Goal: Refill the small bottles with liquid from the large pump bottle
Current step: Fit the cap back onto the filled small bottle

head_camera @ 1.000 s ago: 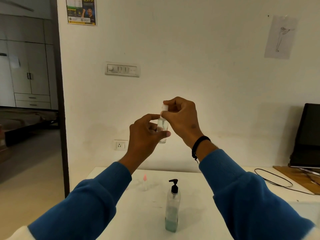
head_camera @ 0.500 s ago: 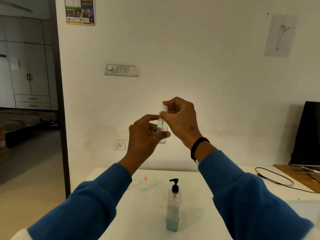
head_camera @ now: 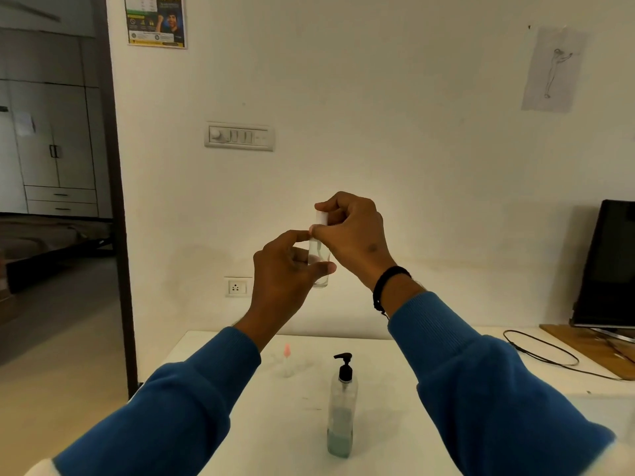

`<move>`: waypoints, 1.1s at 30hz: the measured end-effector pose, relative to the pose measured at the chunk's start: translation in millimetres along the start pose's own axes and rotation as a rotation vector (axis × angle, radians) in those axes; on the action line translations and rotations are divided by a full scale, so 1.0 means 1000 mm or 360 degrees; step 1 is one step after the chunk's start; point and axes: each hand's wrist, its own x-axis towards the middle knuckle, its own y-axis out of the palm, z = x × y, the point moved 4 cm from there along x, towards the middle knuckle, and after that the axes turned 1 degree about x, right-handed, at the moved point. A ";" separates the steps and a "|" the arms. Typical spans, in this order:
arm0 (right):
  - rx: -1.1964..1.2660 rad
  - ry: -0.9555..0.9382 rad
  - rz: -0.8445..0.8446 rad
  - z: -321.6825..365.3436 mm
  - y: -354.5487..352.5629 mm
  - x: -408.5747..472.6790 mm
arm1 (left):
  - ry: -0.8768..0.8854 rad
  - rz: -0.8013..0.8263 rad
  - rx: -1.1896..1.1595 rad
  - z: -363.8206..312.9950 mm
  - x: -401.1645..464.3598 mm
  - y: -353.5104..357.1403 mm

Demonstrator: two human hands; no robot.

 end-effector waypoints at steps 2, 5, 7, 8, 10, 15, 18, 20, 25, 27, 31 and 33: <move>-0.0014 0.0013 0.0046 -0.003 0.002 -0.002 | -0.0012 -0.0004 0.0018 0.002 0.000 -0.001; -0.0022 0.0026 0.0053 -0.007 0.004 -0.004 | -0.0037 -0.0006 0.0014 0.007 -0.003 0.001; -0.0010 0.0033 0.0059 -0.008 0.006 -0.006 | -0.0038 -0.0021 0.0026 0.009 -0.005 0.002; -0.0016 0.0026 0.0064 -0.008 0.007 -0.007 | -0.0037 -0.0029 0.0028 0.009 -0.006 0.002; -0.0027 0.0006 0.0070 -0.007 0.009 -0.008 | -0.0039 -0.0038 0.0024 0.011 -0.006 0.003; -0.0032 -0.0004 0.0056 -0.010 0.009 -0.007 | -0.0008 -0.0031 0.0020 0.012 -0.005 0.004; -0.0013 0.0008 0.0040 -0.014 0.011 -0.008 | 0.0009 -0.0048 0.0042 0.016 -0.006 0.006; -0.0007 0.0002 0.0030 -0.018 0.012 -0.009 | 0.0011 -0.0051 0.0057 0.020 -0.006 0.009; 0.0051 0.0033 0.0070 -0.035 0.015 -0.012 | -0.0031 -0.0038 0.0080 0.035 -0.007 0.016; 0.0081 0.0055 0.0064 -0.045 0.016 -0.012 | -0.0037 -0.0035 0.0100 0.042 -0.007 0.022; 0.0081 0.0097 0.0064 -0.069 0.021 -0.013 | -0.0083 -0.0011 0.0097 0.058 -0.008 0.037; 0.0036 0.0102 0.0058 -0.084 0.025 -0.014 | -0.0117 0.0017 0.0085 0.068 -0.009 0.046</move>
